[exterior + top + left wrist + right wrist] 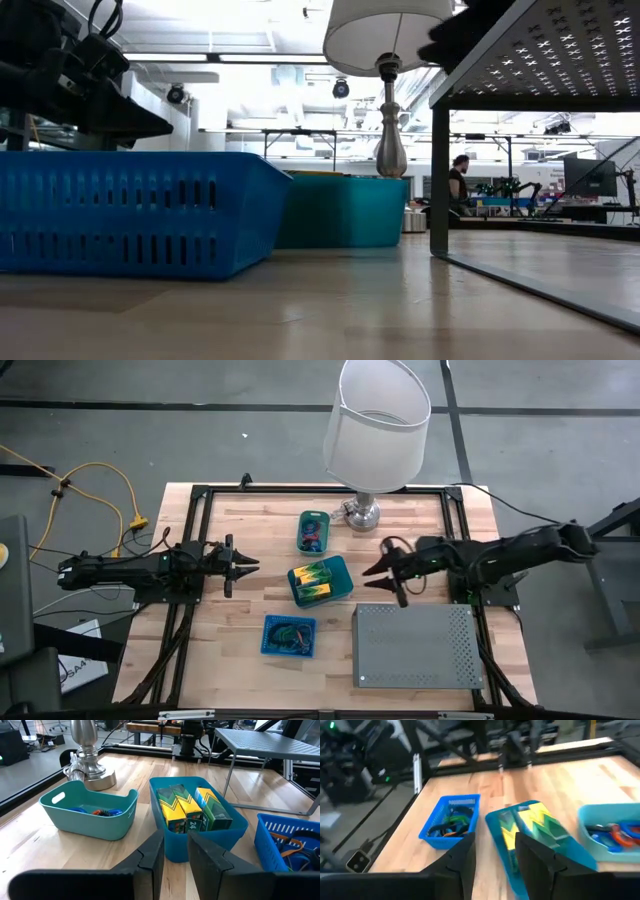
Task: Pick & Place Office Desk Supplies
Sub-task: Put the top blue bin on the shelf
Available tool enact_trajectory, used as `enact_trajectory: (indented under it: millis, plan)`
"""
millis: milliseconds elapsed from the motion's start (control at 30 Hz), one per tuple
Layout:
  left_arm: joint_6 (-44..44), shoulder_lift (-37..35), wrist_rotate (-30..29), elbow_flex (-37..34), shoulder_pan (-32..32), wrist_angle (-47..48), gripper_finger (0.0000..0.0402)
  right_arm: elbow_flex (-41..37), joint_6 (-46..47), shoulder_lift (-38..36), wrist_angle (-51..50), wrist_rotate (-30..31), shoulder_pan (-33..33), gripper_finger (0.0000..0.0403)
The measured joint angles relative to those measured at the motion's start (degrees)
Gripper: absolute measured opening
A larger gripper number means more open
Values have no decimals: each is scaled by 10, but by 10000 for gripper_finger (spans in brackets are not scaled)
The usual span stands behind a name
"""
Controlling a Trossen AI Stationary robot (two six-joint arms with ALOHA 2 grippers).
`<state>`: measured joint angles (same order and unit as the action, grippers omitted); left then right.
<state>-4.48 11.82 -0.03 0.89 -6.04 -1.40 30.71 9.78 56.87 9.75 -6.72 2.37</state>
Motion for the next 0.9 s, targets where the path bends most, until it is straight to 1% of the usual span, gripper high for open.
enact_trajectory:
  millis: [133, 333, 567, 833, 900]
  plan:
    - [0, 0, 0, 0, 0, 0, 79, 61, -23, 79, -1, -40, 0, 126]
    - [0, 0, 0, 0, 0, 0, 79, 137, -52, 173, -1, -98, 2, 126]
    - [0, 0, 0, 0, 0, 0, 79, 217, -99, 264, -13, -93, 23, 126]
    - [0, 0, 0, 0, 0, 0, 79, 366, -153, 359, -193, -55, 45, 126]
    - [0, 0, 0, 0, 0, -1, 79, 393, -169, 381, -239, -44, 48, 126]
